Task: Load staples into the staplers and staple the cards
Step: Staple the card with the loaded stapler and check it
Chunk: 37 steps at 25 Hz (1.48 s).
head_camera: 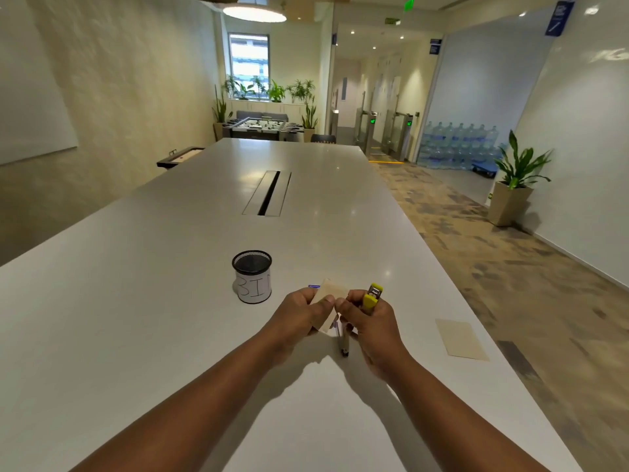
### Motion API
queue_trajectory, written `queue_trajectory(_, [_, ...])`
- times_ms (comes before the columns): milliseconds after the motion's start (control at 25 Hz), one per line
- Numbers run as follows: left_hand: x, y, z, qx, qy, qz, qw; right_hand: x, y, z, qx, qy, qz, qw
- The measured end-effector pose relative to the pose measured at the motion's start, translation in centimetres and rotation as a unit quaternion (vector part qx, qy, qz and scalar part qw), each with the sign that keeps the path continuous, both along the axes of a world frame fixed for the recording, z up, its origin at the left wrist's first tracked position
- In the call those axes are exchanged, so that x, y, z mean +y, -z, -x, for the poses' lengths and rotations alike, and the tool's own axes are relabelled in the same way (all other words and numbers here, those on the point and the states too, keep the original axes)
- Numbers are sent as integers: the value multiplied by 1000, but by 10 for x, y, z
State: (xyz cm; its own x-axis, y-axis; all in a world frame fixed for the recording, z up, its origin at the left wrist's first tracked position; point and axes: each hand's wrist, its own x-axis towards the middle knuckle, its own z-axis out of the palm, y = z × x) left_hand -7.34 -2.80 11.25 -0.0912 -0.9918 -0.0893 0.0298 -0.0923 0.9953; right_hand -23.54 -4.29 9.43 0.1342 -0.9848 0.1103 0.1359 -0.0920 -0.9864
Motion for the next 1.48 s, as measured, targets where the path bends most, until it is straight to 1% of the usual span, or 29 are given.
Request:
queue_trajectory(80, [3, -3, -10, 1, -8, 22, 1000, -1, -1, -5, 14, -5, 11, 1000])
queue_trajectory(160, [4, -6, -18, 26, -21, 52, 998, -2, -1, -10, 24, -20, 17, 999])
queue_trajectory(280, [4, -10, -23, 48, -43, 68, 996, 2, -5, -16, 38, -43, 19, 998])
queue_trajectory(840, [11, -12, -24, 98, -45, 50, 993, 5, -6, -14, 49, -52, 51, 996])
queue_trajectory(1480, [18, -17, -18, 105, -59, 38, 992, 11, -9, -10, 56, -59, 66, 994])
